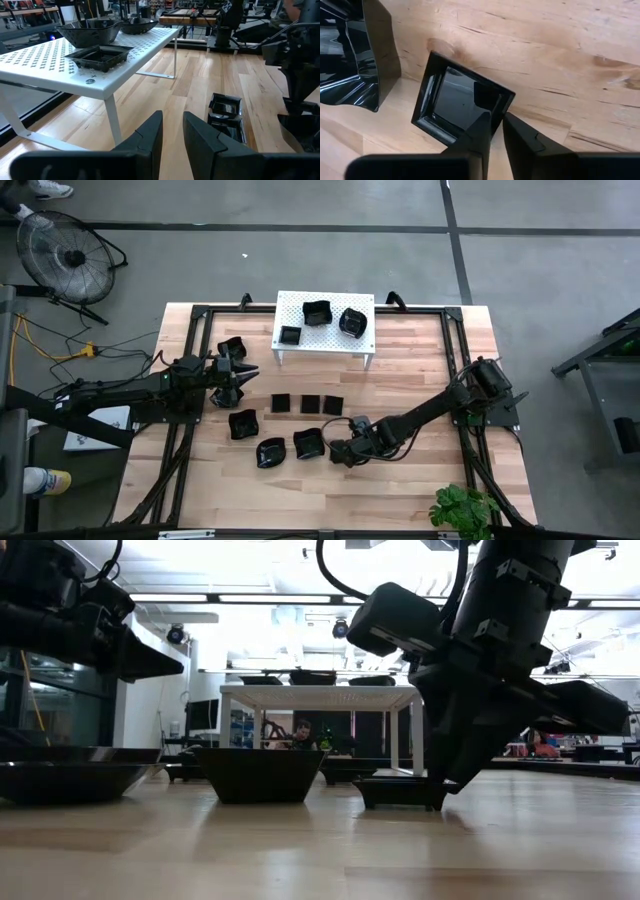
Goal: Pick & Place Mini shaped plates
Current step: Stack the square plate on top of the other square plate on the shelf
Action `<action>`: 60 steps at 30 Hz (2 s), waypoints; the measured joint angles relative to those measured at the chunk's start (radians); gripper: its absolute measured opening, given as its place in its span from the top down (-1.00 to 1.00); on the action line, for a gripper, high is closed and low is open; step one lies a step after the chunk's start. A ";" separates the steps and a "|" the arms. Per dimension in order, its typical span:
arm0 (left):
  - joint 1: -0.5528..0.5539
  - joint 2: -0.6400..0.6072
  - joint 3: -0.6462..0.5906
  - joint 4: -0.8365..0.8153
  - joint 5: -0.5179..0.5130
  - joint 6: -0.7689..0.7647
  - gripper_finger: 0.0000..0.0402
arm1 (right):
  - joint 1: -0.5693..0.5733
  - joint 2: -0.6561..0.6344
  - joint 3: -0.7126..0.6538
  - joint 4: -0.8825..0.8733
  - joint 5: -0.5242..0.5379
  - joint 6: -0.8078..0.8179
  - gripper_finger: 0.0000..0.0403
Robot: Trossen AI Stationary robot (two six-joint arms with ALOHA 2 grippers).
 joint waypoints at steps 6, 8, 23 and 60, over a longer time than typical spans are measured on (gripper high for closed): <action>0.000 0.000 0.000 0.000 0.000 0.000 0.64 | 0.000 0.000 0.000 0.000 0.000 -0.019 0.92; 0.000 0.000 0.000 0.000 0.000 0.000 0.64 | -0.001 -0.001 0.000 0.000 0.002 -0.025 0.96; 0.000 0.000 0.000 0.000 0.000 0.000 0.64 | -0.035 -0.110 0.008 -0.039 -0.005 -0.131 1.00; 0.000 0.000 0.000 0.000 0.000 0.000 0.64 | -0.556 -0.063 0.459 0.036 0.092 -0.525 1.00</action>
